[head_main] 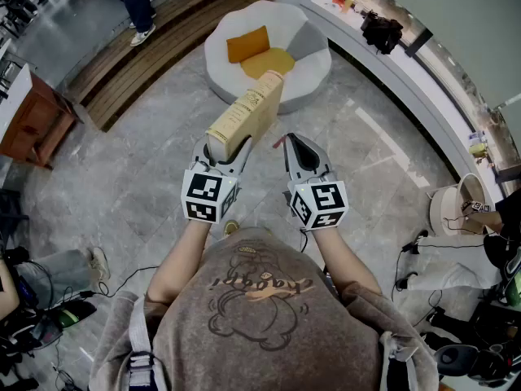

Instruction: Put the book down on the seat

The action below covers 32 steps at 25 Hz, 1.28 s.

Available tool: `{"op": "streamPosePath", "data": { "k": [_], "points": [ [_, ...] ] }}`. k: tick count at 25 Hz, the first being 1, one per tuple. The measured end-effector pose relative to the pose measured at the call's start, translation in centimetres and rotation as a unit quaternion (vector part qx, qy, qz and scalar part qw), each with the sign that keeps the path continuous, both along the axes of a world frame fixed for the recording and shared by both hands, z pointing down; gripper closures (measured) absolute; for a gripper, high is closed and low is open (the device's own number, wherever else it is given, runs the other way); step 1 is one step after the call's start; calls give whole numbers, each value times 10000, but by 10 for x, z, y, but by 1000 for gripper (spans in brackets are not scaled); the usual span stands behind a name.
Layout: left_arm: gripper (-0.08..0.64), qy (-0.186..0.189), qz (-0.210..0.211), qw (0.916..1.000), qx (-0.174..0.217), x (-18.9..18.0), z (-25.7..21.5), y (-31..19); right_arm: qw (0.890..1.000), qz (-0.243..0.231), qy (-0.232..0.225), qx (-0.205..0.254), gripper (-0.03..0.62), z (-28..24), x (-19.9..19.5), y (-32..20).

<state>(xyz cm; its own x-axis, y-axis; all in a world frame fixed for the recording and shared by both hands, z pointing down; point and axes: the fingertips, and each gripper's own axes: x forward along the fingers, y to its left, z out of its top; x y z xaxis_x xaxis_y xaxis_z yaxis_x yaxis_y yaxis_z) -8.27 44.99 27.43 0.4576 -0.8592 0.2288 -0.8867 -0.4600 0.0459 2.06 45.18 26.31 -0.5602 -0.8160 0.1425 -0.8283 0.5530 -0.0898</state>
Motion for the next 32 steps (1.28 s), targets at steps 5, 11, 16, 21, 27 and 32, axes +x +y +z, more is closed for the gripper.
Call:
{"op": "streamPosePath", "data": {
  "k": [5, 11, 16, 21, 27, 32],
  "points": [
    [344, -15, 10, 10000, -16, 6, 0, -4, 10000, 2, 21, -1, 574, 0, 5, -4],
    [344, -6, 30, 10000, -52, -2, 3, -2, 10000, -44, -80, 3, 574, 0, -3, -1],
    [344, -34, 90, 9999, -61, -12, 5, 0, 9999, -14, -110, -29, 572, 3, -10, 2],
    [344, -90, 196, 9998, -57, -29, 1, -6, 9999, 80, -99, -6, 572, -1, -20, -4],
    [344, -147, 410, 9990, -60, -48, -3, -18, 9994, 326, -127, 20, 572, -7, -33, -9],
    [344, -126, 478, 9988, -66, -60, 13, -14, 9990, 450, -80, -8, 572, 9, -39, -2]
  ]
}}
